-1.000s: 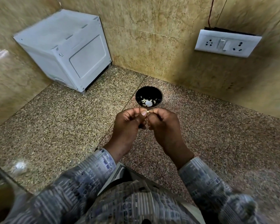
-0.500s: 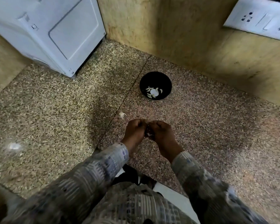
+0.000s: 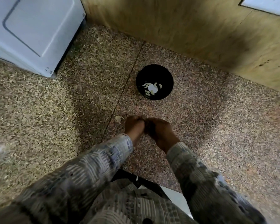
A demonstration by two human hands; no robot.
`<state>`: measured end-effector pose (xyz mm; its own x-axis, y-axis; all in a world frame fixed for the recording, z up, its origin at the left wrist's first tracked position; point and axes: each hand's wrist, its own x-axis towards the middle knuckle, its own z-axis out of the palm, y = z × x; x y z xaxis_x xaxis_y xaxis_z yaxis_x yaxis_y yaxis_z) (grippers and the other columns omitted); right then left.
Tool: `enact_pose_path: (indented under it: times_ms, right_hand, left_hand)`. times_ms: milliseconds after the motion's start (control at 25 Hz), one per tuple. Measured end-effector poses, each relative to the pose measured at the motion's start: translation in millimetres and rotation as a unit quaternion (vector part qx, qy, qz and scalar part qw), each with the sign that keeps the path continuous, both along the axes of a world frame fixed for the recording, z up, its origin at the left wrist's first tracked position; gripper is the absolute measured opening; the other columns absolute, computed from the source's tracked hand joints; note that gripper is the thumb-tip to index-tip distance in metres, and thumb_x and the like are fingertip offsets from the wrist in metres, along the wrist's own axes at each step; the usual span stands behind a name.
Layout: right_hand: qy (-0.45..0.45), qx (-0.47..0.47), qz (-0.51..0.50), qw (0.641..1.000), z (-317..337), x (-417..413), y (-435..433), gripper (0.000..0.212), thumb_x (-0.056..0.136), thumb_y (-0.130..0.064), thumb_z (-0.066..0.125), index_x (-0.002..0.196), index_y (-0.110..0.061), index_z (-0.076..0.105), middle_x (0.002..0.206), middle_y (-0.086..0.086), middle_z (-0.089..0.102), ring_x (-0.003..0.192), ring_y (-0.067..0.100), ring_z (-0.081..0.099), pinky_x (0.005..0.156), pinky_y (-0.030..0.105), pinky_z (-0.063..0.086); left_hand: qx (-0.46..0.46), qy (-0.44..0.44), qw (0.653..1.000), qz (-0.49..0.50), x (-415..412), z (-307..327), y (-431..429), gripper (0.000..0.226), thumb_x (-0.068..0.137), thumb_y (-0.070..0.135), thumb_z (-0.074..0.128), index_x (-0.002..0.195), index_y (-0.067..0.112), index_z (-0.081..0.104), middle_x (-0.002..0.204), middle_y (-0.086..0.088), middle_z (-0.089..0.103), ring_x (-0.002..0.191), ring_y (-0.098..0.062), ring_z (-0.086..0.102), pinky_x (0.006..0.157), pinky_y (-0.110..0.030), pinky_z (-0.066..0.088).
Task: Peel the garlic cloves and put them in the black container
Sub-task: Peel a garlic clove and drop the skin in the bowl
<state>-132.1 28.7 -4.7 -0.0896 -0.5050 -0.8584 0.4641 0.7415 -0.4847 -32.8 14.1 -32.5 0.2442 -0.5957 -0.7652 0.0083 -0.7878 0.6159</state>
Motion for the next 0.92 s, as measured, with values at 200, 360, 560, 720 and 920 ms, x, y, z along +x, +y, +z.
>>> enact_pose_path:
  times_ms: [200, 360, 560, 720, 920]
  right_hand:
    - [-0.061, -0.019, -0.020, 0.998, -0.4, -3.4, 6.7, 0.024, 0.100, -0.004, 0.054, 0.118, 0.008, 0.066, 0.118, 0.030, 0.070, 0.100, 0.037, 0.071, 0.095, 0.049, 0.059]
    - [-0.030, -0.009, -0.041, 0.999, -1.2, 1.8, -0.4, 0.020, 0.099, -0.001, 0.057, 0.115, 0.008, 0.066, 0.109, 0.026, 0.073, 0.092, 0.034, 0.071, 0.082, 0.042, 0.061]
    - [0.018, 0.003, -0.033, 0.999, -8.0, -0.5, -11.6, 0.025, 0.102, -0.001, 0.053, 0.123, 0.010, 0.062, 0.105, 0.027, 0.065, 0.089, 0.034, 0.063, 0.081, 0.044, 0.057]
    - [0.015, 0.004, -0.050, 0.999, -9.8, -6.8, -10.4, 0.023, 0.102, 0.001, 0.051, 0.119, 0.009, 0.064, 0.104, 0.026, 0.068, 0.094, 0.035, 0.066, 0.099, 0.051, 0.055]
    - [0.042, -0.043, 0.050, 0.997, -10.5, -13.9, -3.9, 0.017, 0.099, -0.004, 0.060, 0.110, 0.006, 0.069, 0.105, 0.025, 0.074, 0.095, 0.036, 0.072, 0.092, 0.048, 0.059]
  left_hand:
    - [0.035, 0.013, 0.998, -0.047, 1.9, -2.3, -2.0, 0.018, 0.097, 0.022, 0.060, 0.100, 0.014, 0.075, 0.100, -0.007, 0.077, 0.089, -0.021, 0.074, 0.081, -0.036, 0.063]
    - [-0.004, -0.041, 0.988, -0.148, 11.8, -0.6, -9.5, 0.013, 0.097, 0.015, 0.059, 0.098, 0.019, 0.071, 0.088, 0.004, 0.070, 0.081, -0.010, 0.067, 0.054, -0.015, 0.049]
    - [-0.045, -0.084, 0.943, -0.320, 23.8, -7.3, -15.5, 0.008, 0.095, 0.025, 0.067, 0.094, 0.019, 0.072, 0.090, 0.001, 0.074, 0.082, -0.015, 0.070, 0.059, -0.023, 0.050]
    - [-0.003, 0.010, 0.975, -0.223, 22.5, -8.2, -16.5, 0.018, 0.097, 0.018, 0.056, 0.090, 0.020, 0.072, 0.088, -0.006, 0.074, 0.079, -0.022, 0.071, 0.064, -0.035, 0.060]
    - [0.017, 0.067, 0.980, -0.188, 21.7, -4.0, -17.5, 0.025, 0.098, 0.015, 0.052, 0.080, 0.021, 0.069, 0.082, -0.010, 0.073, 0.074, -0.026, 0.068, 0.071, -0.044, 0.060]
